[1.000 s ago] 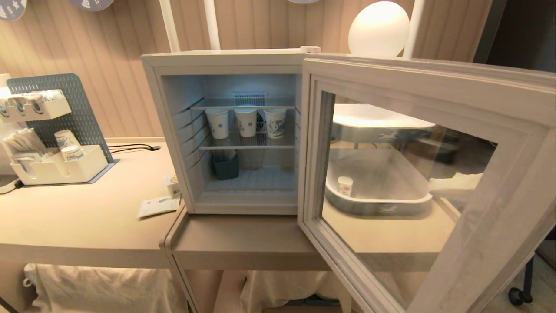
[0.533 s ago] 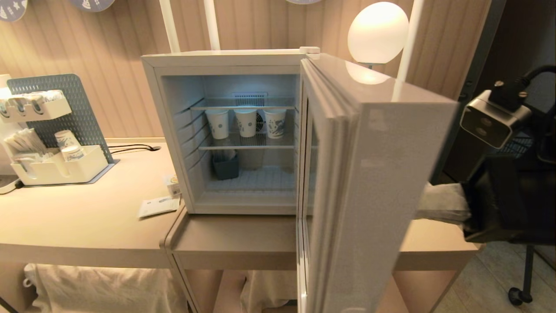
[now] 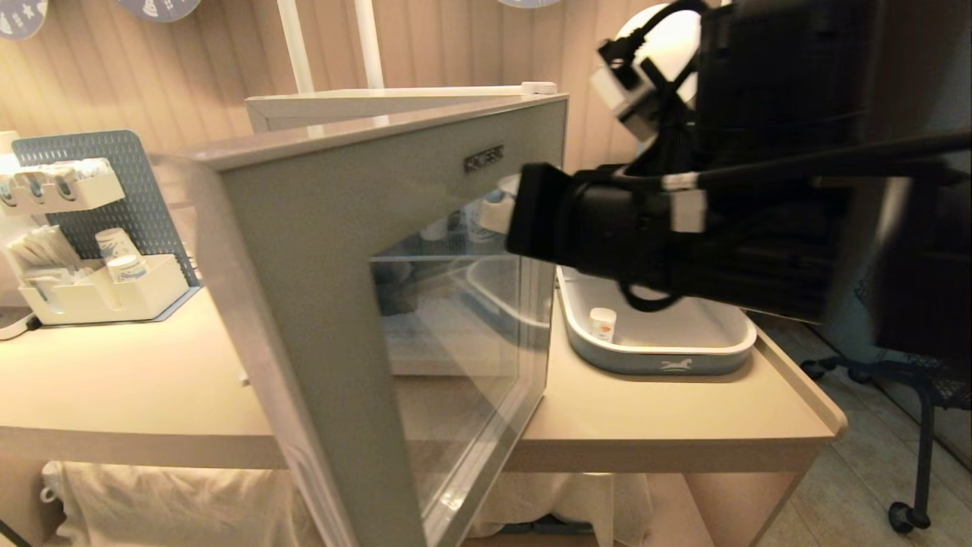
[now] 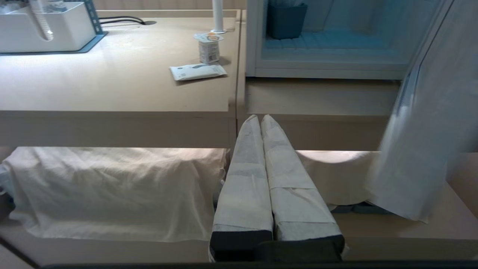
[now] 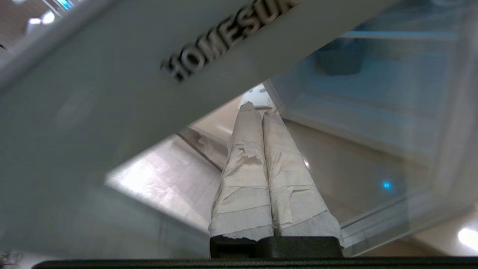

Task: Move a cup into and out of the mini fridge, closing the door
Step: Close the freezer door

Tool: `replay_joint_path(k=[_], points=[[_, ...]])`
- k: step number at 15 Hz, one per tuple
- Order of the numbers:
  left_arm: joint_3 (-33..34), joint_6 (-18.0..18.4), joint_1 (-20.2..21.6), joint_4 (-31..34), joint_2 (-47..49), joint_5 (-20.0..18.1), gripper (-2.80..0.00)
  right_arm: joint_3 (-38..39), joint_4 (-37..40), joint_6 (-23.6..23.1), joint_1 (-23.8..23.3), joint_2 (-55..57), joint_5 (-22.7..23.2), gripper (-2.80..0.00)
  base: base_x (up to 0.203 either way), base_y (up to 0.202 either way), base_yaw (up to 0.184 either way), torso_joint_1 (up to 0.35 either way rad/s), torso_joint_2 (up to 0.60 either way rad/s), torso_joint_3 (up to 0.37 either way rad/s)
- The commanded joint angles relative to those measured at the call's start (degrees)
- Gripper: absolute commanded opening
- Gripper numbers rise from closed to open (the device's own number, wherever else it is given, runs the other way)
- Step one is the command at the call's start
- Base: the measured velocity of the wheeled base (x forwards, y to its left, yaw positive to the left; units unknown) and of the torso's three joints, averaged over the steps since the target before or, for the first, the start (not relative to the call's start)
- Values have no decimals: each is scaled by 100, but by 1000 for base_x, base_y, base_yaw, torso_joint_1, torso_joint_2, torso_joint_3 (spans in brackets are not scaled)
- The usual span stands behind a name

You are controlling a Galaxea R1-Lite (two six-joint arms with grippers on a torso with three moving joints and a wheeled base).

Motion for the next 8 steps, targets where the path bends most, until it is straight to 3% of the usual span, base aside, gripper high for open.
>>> replay_joint_path(k=[1, 5, 8], points=[[2, -3, 0, -2, -11, 2, -280, -1112, 100, -332, 270, 1480, -301, -280, 0, 0, 0, 0, 0, 0], [2, -3, 0, -2, -11, 2, -280, -2725, 235, -1263, 547, 2880, -880, -280, 0, 0, 0, 0, 0, 0], [-6, -3, 0, -2, -11, 2, -280, -2293, 252, -1392, 585, 2391, -980, -280, 0, 0, 0, 0, 0, 0]])
